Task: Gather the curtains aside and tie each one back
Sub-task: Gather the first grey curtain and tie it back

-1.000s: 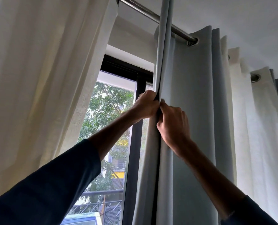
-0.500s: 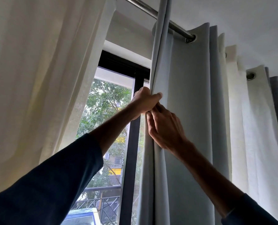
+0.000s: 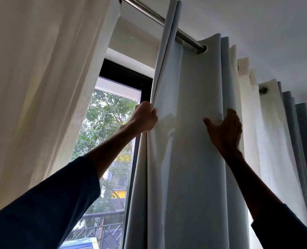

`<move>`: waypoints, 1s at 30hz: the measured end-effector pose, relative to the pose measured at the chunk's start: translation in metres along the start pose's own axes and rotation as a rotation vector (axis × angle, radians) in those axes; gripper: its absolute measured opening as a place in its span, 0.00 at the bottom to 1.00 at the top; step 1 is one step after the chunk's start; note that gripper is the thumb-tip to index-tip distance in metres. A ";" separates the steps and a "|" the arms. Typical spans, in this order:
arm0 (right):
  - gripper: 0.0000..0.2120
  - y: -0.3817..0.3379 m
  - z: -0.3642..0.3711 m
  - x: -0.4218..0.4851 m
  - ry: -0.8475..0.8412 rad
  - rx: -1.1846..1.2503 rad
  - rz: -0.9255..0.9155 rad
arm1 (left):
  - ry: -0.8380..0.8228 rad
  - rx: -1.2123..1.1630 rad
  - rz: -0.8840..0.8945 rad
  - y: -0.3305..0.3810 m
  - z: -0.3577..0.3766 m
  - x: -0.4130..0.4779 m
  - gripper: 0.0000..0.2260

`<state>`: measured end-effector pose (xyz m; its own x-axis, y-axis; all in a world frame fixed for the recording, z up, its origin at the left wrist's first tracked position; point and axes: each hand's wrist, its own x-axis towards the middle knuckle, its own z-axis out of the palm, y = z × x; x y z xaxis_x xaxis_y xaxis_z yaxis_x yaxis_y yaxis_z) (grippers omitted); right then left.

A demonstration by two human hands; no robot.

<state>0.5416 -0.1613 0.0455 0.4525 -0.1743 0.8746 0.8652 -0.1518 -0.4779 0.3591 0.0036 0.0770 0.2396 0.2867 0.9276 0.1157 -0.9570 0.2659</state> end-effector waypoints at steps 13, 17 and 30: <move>0.17 0.001 0.028 0.007 -0.023 0.012 0.087 | -0.032 0.061 0.056 -0.009 -0.012 0.003 0.19; 0.07 -0.030 0.027 -0.008 -0.048 0.038 0.028 | -0.016 0.077 0.047 -0.013 -0.015 0.002 0.20; 0.09 -0.144 0.043 -0.057 0.001 -0.047 -0.561 | -0.092 0.142 0.062 -0.011 -0.016 0.004 0.17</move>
<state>0.4007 -0.0881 0.0679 -0.0741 -0.0554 0.9957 0.9626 -0.2649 0.0569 0.3436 0.0149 0.0823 0.3369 0.2367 0.9113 0.2318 -0.9589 0.1634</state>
